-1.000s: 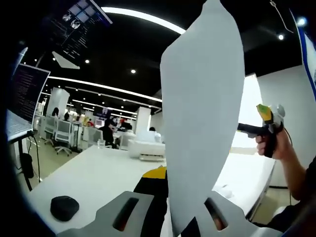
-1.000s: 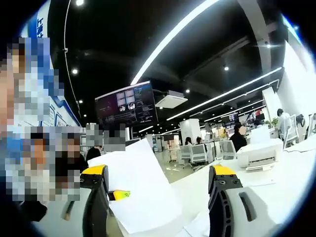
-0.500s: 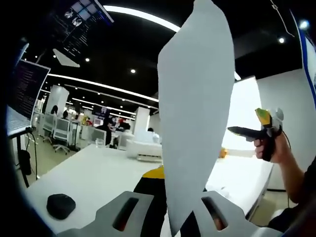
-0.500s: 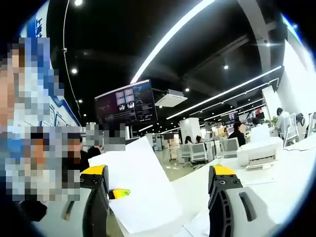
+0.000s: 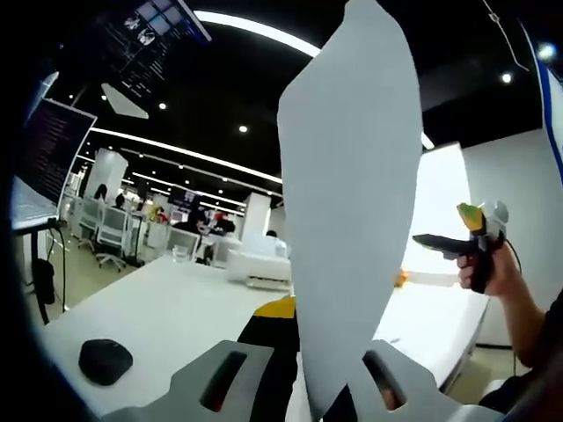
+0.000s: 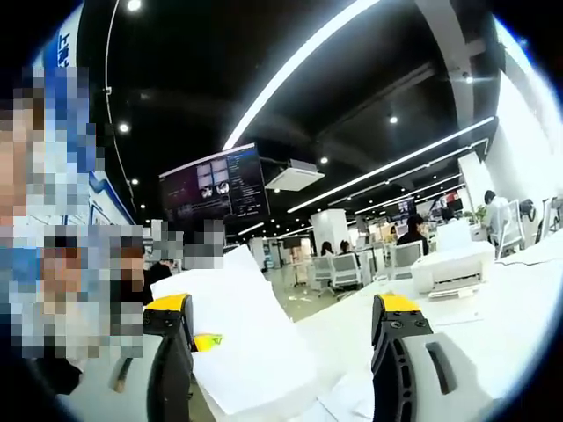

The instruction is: Organize the stack of printing papers by aligning and flattening the scattered papers on the table

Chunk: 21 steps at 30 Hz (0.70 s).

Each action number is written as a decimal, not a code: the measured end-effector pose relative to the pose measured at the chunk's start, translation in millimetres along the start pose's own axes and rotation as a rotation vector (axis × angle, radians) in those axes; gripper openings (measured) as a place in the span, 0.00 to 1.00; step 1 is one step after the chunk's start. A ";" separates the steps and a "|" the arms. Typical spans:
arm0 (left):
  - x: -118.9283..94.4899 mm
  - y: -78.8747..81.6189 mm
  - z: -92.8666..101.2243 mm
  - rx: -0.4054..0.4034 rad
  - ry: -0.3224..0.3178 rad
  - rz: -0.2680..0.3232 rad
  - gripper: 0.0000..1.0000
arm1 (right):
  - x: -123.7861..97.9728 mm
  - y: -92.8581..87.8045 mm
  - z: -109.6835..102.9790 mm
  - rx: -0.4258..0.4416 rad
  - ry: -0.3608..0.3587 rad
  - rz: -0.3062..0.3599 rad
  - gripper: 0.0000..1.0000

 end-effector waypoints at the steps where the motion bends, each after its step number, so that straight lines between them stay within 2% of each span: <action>1: 0.4 0.3 -1.9 -0.012 0.001 0.004 0.06 | 0.7 -0.6 -0.1 -0.001 0.000 -0.001 0.79; 8: 4.6 -3.4 -7.6 -0.020 0.020 0.009 0.06 | 0.8 -10.2 -0.6 -0.001 0.009 -0.026 0.79; 11: 4.0 -2.6 -8.7 -0.050 0.019 0.019 0.06 | -4.8 -6.8 -3.2 0.012 0.020 -0.022 0.79; 15: 0.4 1.1 -9.3 -0.066 0.018 0.035 0.06 | -1.2 -1.9 -5.3 0.010 0.010 -0.020 0.79; 21: -1.8 3.7 -10.8 -0.066 0.021 0.041 0.06 | -0.9 -0.9 -6.9 -0.009 0.013 -0.006 0.79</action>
Point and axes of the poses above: the point that each gripper's makers call its tool centre point, and the gripper's own axes: x roughly forward along the fingers, z roughly to its right, y roughly out of its top, the point moved 1 cm from there along -x, roughly backward along the fingers, and after that the axes turned 4 degrees about x, right-handed, at the moved point
